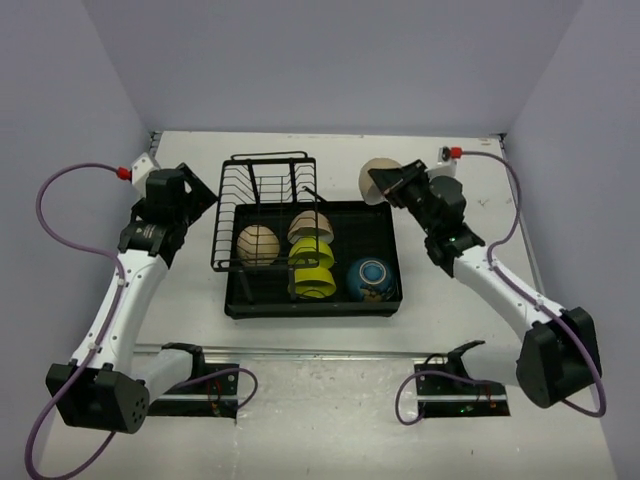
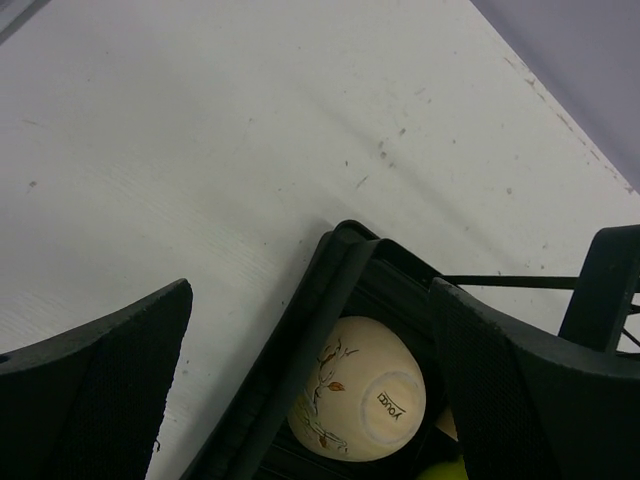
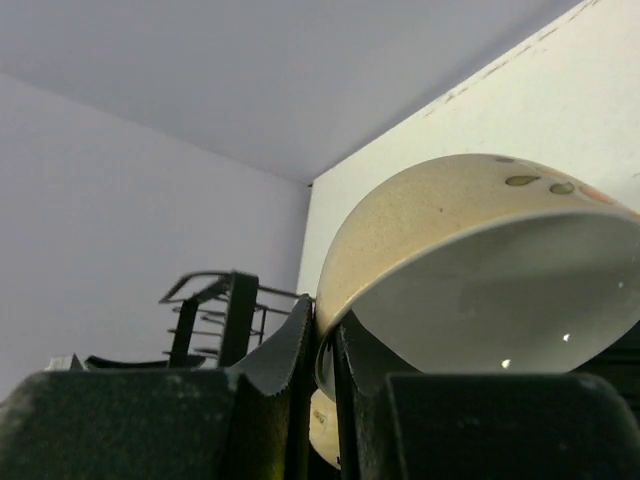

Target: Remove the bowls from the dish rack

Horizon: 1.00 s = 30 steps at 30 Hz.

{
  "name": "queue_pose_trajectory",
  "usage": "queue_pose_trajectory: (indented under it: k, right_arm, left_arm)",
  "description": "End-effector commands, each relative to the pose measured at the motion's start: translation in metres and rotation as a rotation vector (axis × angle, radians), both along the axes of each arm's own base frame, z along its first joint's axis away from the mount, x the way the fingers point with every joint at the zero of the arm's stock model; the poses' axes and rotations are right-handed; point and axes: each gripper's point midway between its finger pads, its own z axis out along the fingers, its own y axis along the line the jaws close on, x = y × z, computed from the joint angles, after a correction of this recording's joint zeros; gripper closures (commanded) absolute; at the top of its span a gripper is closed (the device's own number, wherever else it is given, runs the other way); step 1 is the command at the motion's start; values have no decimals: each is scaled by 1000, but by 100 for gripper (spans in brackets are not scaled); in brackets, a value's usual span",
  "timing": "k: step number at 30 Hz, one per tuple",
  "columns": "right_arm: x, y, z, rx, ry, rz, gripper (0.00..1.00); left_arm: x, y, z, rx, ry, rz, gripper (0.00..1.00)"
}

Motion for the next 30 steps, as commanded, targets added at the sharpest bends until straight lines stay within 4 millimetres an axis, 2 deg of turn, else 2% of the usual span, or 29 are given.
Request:
queue_pose_trajectory:
  k: [1,2,3,4,5,6,7,8,9,10,13,14,16,19,20,24,25,28,30]
  right_arm:
    - [13,-33,76,-150,-55,-24,100]
    - [21,-55,73,-221,-8,-79,100]
    - [19,-80,41,-387,129,-134,100]
    - [35,-102,57,-449,159,-210,100]
    - [38,-119,49,-513,225,-244,100]
    - [30,-138,26,-571,349,-255,100]
    - [40,-168,21,-594,407,-326,100]
    - [39,-181,11,-613,456,-347,100]
    - [30,-196,-7,-640,555,-352,100]
    - [30,-216,-10,-644,602,-401,100]
    - [23,-256,-40,-663,723,-466,100]
    - [21,-263,-58,-688,790,-456,100]
    - [17,-282,-72,-701,861,-478,100]
    - [12,-299,-99,-715,948,-493,100]
    - [12,-301,-99,-717,950,-494,100]
    - [13,-317,-125,-748,1029,-493,100]
    - [13,-321,-138,-750,1063,-490,100]
    - [17,-326,-150,-754,1090,-490,100]
    - [23,-330,-150,-762,1086,-495,100]
  left_arm:
    - [4,13,5,46,-8,54,0]
    - [3,16,3,61,9,62,0]
    - [3,21,4,81,10,82,0]
    - [6,23,12,93,-1,90,0]
    - [7,25,10,107,13,97,0]
    - [8,30,13,122,13,117,0]
    - [11,31,22,128,-1,124,0]
    - [13,32,22,142,9,121,0]
    - [13,35,24,153,11,135,0]
    - [14,36,28,155,5,141,0]
    - [16,38,28,167,10,144,1]
    - [17,37,27,166,13,145,1]
    - [20,36,25,165,17,137,1]
    - [23,34,19,170,41,121,1]
    - [24,34,19,171,43,119,1]
    - [27,33,20,176,41,108,1]
    - [27,33,17,176,47,107,1]
    - [29,33,17,177,53,105,1]
    - [31,31,14,177,62,98,1]
